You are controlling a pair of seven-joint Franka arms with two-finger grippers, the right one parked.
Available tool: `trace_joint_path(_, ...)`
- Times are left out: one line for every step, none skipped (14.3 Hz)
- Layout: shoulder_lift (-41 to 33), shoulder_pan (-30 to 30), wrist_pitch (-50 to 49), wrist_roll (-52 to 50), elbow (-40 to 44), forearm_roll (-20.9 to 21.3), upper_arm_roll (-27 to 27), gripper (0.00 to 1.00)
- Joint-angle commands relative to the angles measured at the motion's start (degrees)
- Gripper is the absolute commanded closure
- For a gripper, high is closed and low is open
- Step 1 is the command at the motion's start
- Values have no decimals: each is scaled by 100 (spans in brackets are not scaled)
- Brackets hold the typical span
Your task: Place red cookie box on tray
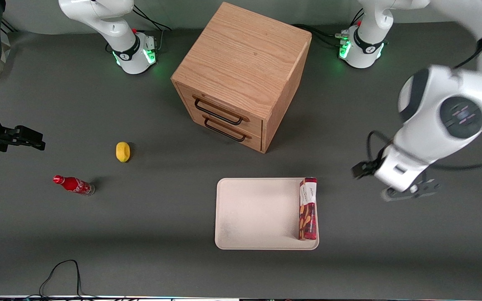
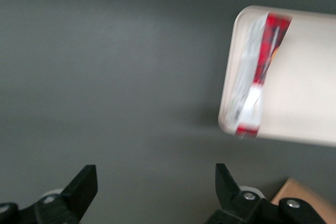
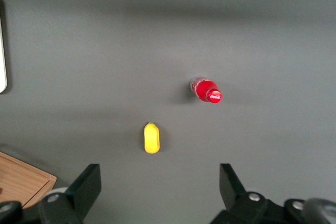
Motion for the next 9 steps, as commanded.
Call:
trace_joint_path(-1074,412,-288,1049,-967,-120,-23,0)
trace_joint_path(-1347,510,-306,1218,-1178,-164,-23,0)
trace_joint_path(-1593,598,-358,1263,-1346,-173,-23,0)
trace_joint_path(-1874,633,-367,1264,-1565,-173,-23,0)
trace_joint_path(-2129,660,-376,1264,-1724,-173,-23,0)
trace_joint_path(-2297,660,-489,1264,-1804,-182,-23,0)
trace_joint_path(-2377,660,-612,1281,-1787,-182,-23,0)
trace_joint_path(-2421,669,-657,1290,-1778,-182,-6,0)
trace_joint_path(-2430,669,-657,1386,-1770,-182,3,0)
